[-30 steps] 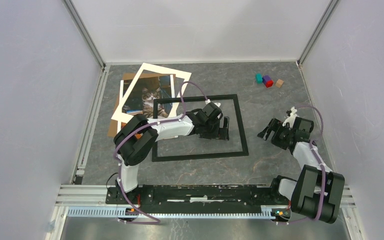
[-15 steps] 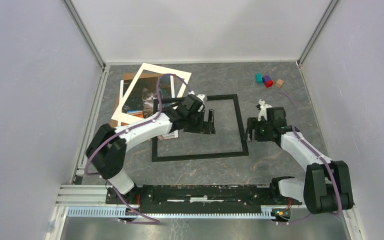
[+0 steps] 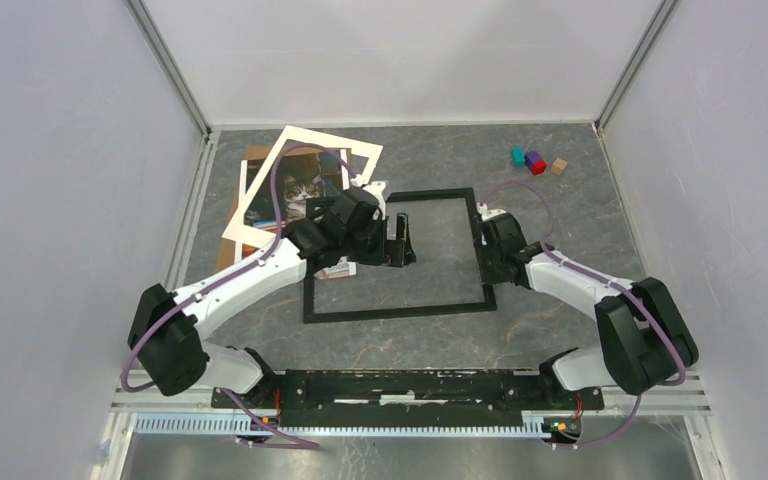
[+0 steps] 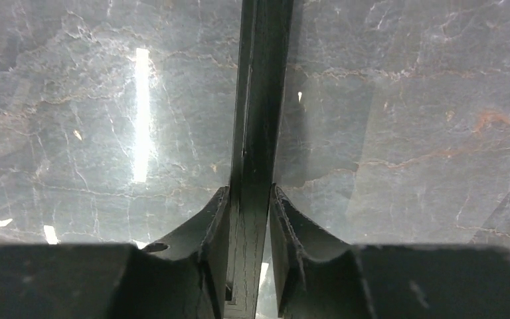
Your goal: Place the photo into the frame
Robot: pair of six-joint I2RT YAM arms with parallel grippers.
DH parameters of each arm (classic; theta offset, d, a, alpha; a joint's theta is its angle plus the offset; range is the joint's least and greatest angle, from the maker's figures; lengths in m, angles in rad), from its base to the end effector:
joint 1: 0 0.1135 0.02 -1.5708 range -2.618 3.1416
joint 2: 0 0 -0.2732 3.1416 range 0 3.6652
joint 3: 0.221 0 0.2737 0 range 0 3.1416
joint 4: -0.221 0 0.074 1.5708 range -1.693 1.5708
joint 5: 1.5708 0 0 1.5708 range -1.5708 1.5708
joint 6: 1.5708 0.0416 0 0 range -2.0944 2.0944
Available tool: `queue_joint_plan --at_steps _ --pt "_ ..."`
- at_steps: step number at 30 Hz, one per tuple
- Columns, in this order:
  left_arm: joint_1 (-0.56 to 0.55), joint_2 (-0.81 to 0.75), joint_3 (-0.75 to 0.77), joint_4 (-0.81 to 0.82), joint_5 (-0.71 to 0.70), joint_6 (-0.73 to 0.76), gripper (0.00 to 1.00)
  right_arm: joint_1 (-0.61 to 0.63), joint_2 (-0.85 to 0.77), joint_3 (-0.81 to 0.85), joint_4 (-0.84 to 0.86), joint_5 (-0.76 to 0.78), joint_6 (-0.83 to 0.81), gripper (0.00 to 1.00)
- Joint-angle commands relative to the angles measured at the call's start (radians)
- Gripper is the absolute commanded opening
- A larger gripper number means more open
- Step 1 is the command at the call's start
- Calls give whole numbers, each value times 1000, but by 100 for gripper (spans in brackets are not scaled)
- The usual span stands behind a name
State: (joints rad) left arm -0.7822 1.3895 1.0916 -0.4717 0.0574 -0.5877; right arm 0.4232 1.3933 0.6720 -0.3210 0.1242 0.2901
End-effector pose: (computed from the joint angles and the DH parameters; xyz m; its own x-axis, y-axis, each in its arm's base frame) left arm 0.2300 -0.2319 0.2808 -0.8171 0.0316 -0.5756 0.3363 0.8371 -0.4314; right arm 0.2483 0.1062 0.1516 -0.8548 -0.0737 -0.5138 -0.1107 0.9930 0.0417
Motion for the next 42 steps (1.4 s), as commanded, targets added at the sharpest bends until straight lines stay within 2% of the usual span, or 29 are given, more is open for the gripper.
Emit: queue_joint_plan --at_steps 1,4,10,14,17,20,24,25,27,29,30,31,32,33,34,35,36,39,42 --pt "-2 -55 17 -22 -31 37 99 28 15 -26 105 82 25 22" --pt "-2 -83 26 -44 -47 38 99 29 -29 -33 106 100 9 0" --pt "-2 -165 47 -60 -106 41 99 30 -224 -41 228 -44 -48 0" --pt "-2 -204 64 -65 -122 40 99 33 -331 -93 428 -121 -73 0" --pt "-3 -237 67 -70 -137 37 99 65 -319 -101 545 -187 -105 0" --pt "-3 -266 71 -71 -152 42 99 70 -259 -80 612 -232 -60 0" --pt "-5 -292 74 -76 -162 43 99 82 -215 -132 871 -293 -62 0" --pt "-5 -291 76 -76 -163 42 99 85 -175 -113 890 -305 -62 0" --pt "-5 -284 80 -79 -158 43 99 86 -82 -1 767 -306 -62 0" --pt "-6 -270 78 -79 -148 43 100 87 -55 49 664 -256 -17 0" --pt "-6 -258 76 -79 -137 37 100 87 -44 78 608 -215 5 1" --pt "-5 -242 72 -78 -130 26 100 84 -25 120 496 -185 12 11" --pt "-6 -226 66 -74 -121 11 100 76 3 184 380 -150 8 16" --pt "-5 -196 64 -65 -104 -7 100 68 14 212 282 -131 -14 26" --pt "-6 -157 70 -57 -80 -28 100 58 9 214 237 -93 -38 40" --pt "-7 -118 77 -48 -50 -39 100 40 -7 200 220 -74 -50 52" --pt "-11 -67 90 -28 -6 -49 100 18 -20 180 209 -75 -60 60" --pt "-61 97 145 45 20 -63 98 -95 -29 152 147 -121 -77 66" --pt "-121 338 325 -32 -122 -60 93 -232 -19 111 80 -172 -75 70"
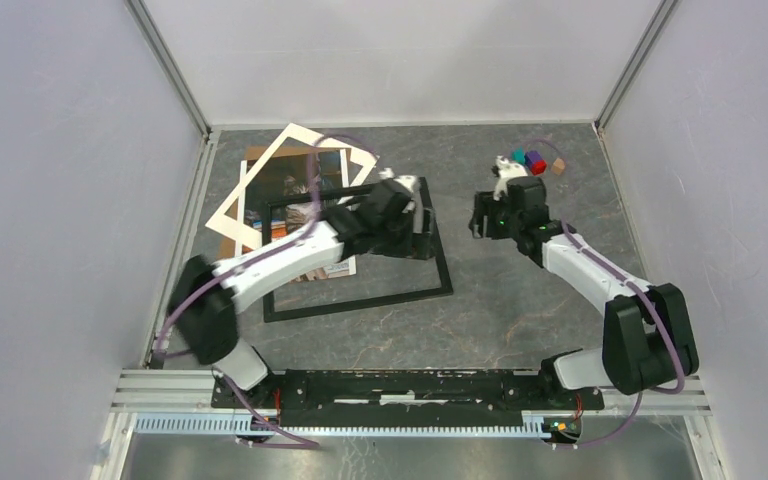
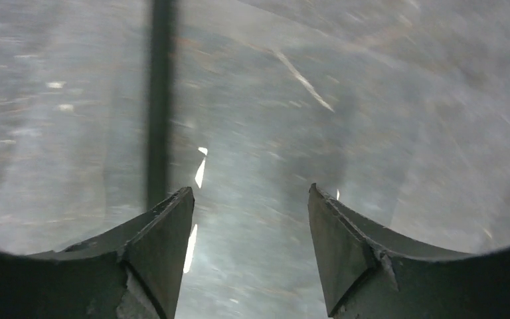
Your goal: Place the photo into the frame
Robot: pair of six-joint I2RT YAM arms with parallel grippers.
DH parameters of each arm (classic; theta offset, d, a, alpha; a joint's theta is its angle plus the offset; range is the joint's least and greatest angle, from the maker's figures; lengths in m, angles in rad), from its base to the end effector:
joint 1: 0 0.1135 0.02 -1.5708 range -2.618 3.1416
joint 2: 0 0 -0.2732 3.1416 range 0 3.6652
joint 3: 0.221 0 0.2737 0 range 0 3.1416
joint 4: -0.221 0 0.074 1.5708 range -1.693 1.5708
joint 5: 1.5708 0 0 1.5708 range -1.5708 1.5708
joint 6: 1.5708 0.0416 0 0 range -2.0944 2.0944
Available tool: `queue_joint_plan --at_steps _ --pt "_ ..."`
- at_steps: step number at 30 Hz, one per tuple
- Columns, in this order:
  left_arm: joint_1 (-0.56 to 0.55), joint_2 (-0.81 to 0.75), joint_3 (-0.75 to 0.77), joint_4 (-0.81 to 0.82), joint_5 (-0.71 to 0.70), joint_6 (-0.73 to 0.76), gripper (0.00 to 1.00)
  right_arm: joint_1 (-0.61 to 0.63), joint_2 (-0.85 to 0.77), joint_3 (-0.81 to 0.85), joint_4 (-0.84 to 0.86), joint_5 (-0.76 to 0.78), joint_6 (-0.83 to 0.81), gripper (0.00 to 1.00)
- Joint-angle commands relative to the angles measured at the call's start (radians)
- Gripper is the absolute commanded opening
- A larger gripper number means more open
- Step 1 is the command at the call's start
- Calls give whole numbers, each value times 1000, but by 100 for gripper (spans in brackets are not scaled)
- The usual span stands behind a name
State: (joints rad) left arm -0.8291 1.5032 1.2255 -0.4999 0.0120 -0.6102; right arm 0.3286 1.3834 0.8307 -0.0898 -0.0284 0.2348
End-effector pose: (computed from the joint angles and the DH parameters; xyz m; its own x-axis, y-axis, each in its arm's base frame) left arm 0.2409 -0.2637 0.2895 -0.8142 0.0405 -0.5792 0.3374 0.8448 -0.4152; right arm 0.3029 0.1045 0.2235 -0.6316 0.0303 -0.7747 -0.2027 0.9580 0.2028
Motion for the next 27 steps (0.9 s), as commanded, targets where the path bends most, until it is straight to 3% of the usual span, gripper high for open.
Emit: queue_joint_plan --at_steps 1,4,9,17,24,27 --pt "-89 307 270 -58 -134 -49 91 -171 -10 -64 -164 -21 -22 72" --pt "-134 490 429 -165 -277 -89 83 -226 -38 -126 -182 -28 -41 75" --pt "-177 639 577 -252 -474 -100 80 -238 -114 -238 -149 53 -24 84" --pt "-182 794 724 -349 -456 -128 66 -258 -158 -299 -99 101 30 84" --pt "-166 865 796 -431 -378 -132 54 -260 -91 -295 -115 88 65 84" --pt "-153 871 790 -436 -353 -123 39 -261 -59 -292 -126 82 75 84"
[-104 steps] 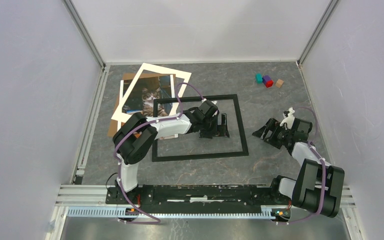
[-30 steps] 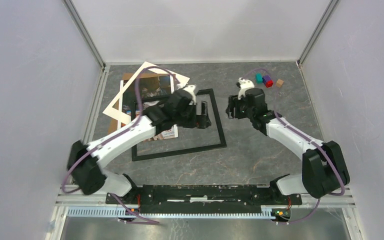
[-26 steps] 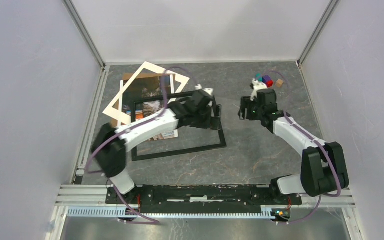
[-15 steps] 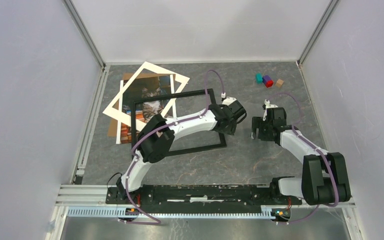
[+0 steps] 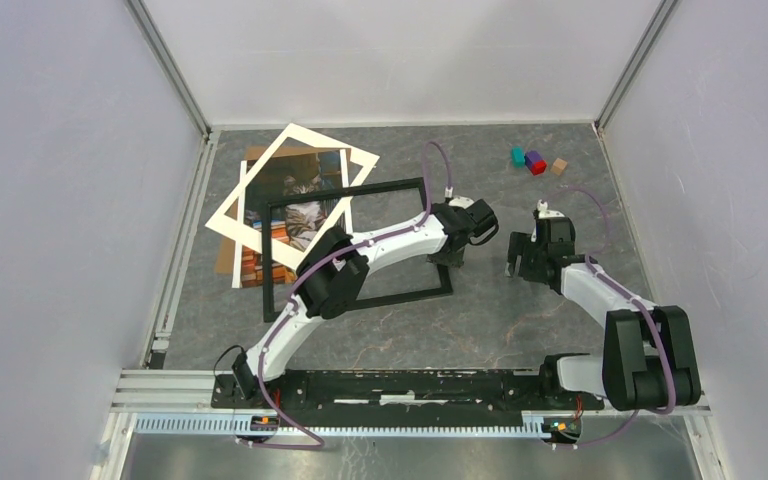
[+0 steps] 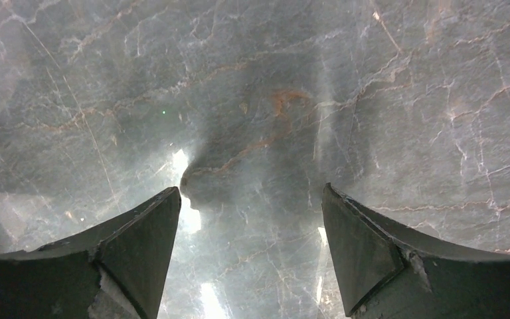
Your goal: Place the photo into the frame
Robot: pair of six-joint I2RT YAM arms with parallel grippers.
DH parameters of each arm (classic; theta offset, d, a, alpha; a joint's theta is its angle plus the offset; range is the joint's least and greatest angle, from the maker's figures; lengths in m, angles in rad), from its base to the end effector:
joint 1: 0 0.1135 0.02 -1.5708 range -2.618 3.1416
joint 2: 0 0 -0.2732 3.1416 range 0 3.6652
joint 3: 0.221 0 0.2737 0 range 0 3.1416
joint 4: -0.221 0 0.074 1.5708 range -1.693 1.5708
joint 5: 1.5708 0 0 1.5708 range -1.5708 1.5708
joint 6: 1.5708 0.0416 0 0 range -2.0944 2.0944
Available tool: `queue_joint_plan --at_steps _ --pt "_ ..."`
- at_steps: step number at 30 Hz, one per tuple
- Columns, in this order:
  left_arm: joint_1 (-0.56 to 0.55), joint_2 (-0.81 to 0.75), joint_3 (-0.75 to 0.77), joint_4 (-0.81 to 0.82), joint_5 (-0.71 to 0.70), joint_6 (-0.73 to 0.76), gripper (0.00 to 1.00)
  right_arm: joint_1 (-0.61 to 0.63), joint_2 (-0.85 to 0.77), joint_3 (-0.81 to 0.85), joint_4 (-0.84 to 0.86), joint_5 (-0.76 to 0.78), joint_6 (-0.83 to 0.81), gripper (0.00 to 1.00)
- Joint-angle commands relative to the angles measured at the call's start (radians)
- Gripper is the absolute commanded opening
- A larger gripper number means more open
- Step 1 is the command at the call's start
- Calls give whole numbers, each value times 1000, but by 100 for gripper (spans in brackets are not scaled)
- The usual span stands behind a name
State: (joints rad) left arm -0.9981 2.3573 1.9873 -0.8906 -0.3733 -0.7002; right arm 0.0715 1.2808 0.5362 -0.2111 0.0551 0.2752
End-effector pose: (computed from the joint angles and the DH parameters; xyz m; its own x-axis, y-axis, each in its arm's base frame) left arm 0.2937 -0.4275 0.1585 -0.8600 0.2266 -0.4572 0.2198 0.9731 0.0689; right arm 0.2451 0.0153 0.1441 -0.7947 0.2151 -0.5675 0.1832 0.9765 0.1135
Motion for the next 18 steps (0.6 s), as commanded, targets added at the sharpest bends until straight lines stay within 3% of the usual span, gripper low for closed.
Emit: queue_joint_plan --at_steps 1,6,12,18 --pt "15 16 28 -45 28 -22 33 -4 47 -4 3 -6 40 84" --pt "16 -64 -24 -45 -32 27 3 -4 59 -33 22 -10 47 84" --pt "9 -281 -160 -68 -167 12 2 -11 58 -40 38 4 41 85" --pt "6 -463 -348 -102 -183 -32 2 -11 76 -30 36 -16 31 84"
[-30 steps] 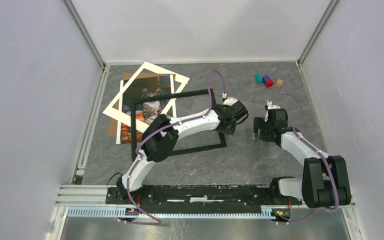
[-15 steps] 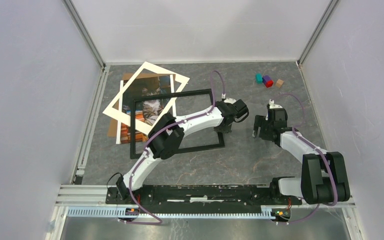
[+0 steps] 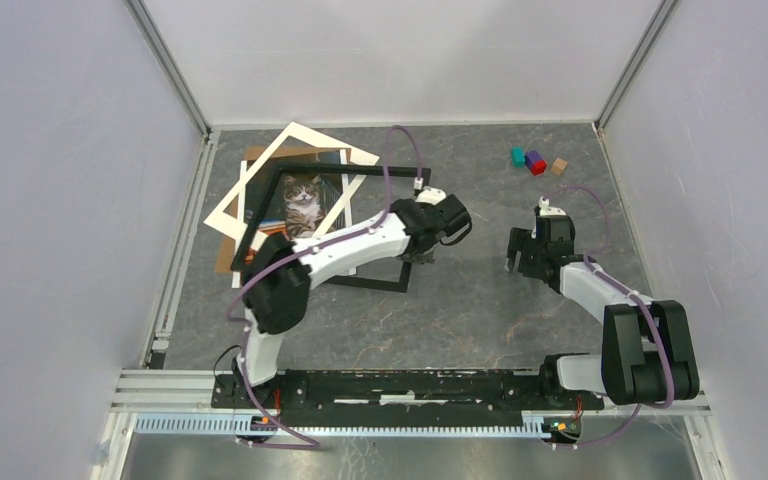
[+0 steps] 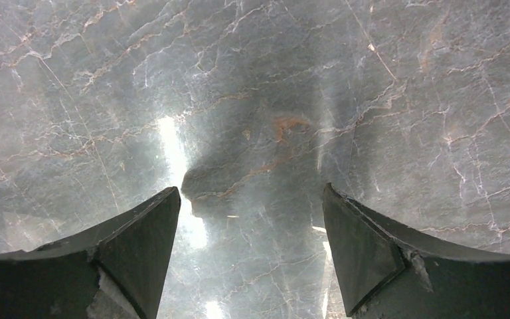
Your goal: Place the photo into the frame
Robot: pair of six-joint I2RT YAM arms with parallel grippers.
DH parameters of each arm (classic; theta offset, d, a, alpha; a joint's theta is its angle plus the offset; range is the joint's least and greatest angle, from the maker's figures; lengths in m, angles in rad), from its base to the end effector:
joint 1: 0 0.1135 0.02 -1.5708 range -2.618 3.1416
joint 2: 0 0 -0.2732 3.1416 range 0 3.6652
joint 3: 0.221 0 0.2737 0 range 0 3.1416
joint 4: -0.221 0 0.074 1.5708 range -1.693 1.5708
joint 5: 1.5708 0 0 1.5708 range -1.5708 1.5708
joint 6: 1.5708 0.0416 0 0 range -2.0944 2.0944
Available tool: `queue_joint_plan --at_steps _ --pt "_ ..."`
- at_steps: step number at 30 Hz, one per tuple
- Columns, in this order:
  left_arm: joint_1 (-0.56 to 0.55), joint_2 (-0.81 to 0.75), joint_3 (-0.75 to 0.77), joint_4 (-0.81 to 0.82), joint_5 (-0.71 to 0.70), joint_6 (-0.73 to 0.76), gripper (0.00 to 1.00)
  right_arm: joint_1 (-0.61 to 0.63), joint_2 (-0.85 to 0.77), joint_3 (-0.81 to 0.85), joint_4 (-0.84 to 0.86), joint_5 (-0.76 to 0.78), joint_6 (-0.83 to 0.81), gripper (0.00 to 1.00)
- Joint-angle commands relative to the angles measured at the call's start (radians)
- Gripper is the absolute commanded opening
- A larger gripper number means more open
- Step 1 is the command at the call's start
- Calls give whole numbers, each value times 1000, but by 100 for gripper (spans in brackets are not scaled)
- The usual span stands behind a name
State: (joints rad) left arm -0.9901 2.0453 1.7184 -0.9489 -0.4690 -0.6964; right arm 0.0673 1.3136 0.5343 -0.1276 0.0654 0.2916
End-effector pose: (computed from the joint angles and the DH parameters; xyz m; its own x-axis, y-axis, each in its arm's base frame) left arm 0.2622 -0.3653 0.2213 -0.8348 0.2293 -0.5004 0.1801 0.9729 0.1453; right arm 0.2534 0.0144 0.1417 -0.7604 0.2363 -0.6050 0.2001 0.9714 0.1278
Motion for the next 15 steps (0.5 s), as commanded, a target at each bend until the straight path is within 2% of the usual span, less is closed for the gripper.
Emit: queue_joint_plan --at_steps 1,9,12,15 --pt "-4 -179 -126 -52 -89 -47 2 -8 44 -26 -49 -31 12 84" --pt "-23 -356 -504 -66 -138 -164 2 -7 26 -22 -42 -60 -16 85" --pt "-24 -390 -594 23 -145 -137 2 -6 24 -18 -41 -64 -21 85" --pt "-23 -375 -614 70 -151 -114 2 -7 26 -13 -49 -63 -27 85"
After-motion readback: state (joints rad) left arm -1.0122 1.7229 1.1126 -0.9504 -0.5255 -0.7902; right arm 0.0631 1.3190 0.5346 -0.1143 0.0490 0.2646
